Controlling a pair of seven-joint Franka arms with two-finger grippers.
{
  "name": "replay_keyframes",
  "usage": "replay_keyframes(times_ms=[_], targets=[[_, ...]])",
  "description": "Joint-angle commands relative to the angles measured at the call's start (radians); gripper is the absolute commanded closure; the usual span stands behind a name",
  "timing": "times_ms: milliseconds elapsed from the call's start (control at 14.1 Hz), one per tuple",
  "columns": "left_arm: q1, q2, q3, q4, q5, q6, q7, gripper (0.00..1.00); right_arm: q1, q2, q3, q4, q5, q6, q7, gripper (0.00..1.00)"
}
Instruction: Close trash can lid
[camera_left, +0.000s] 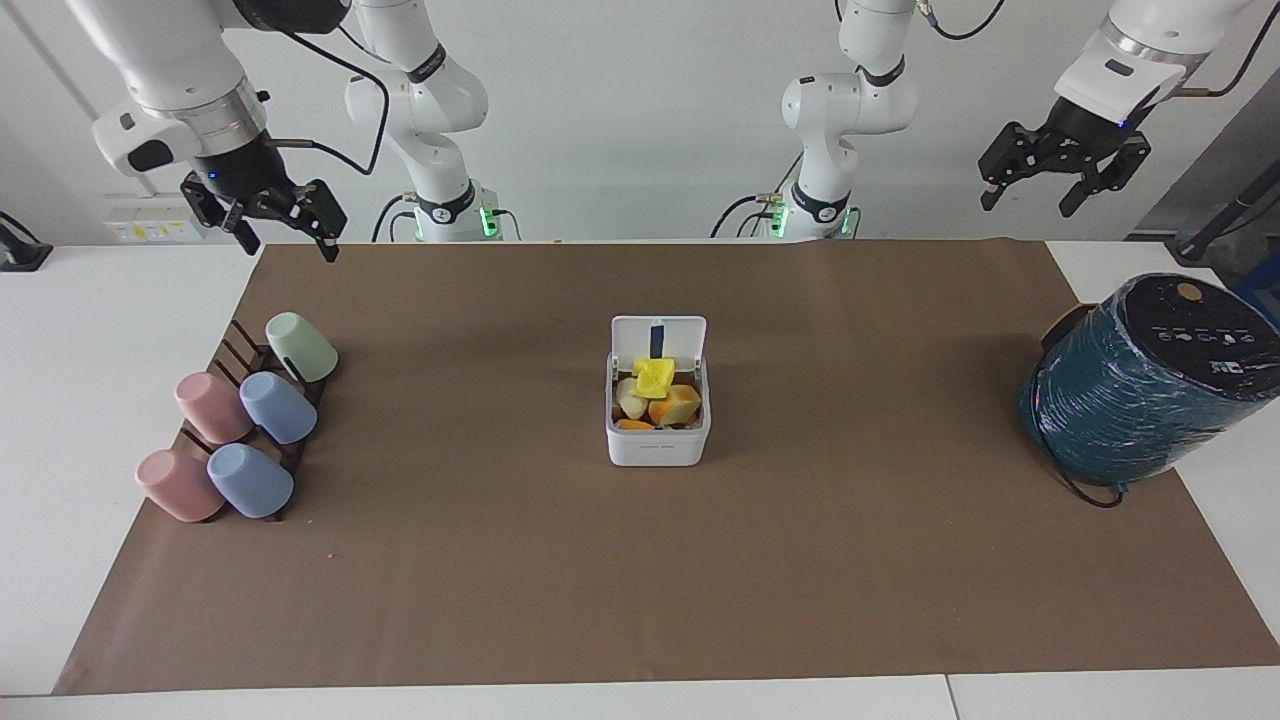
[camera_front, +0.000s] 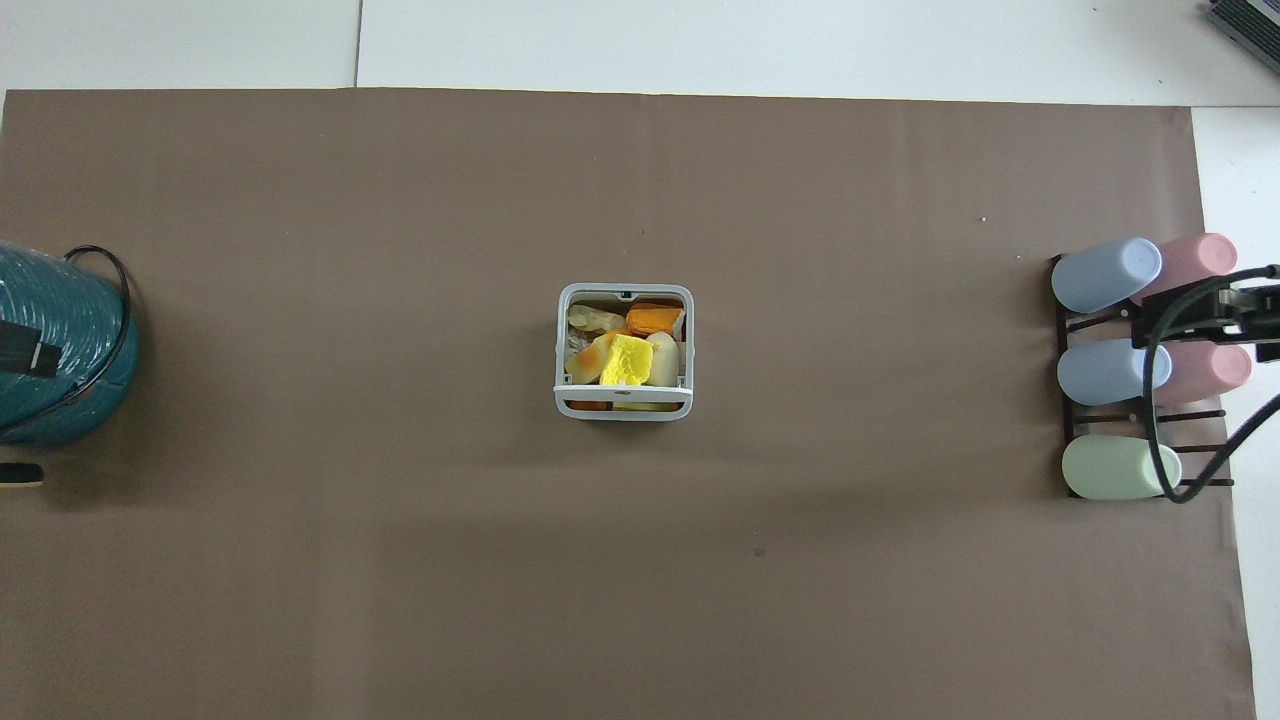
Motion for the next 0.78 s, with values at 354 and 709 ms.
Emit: replay_keyframes(times_ms=[354,709], targets=[[-0.013,-0.047,0.001,-0.059,0.021,-0.008,-0.006,0.00,-0.010,-0.029,0.001,-0.032,0.017,0.022,-0.010,0.00],[-0.012,-0.062,0.001,-0.088,0.021,0.015,0.008,0.00,-0.007,-0.029,0.002,-0.032,0.017,0.022,-0.013,0.00]])
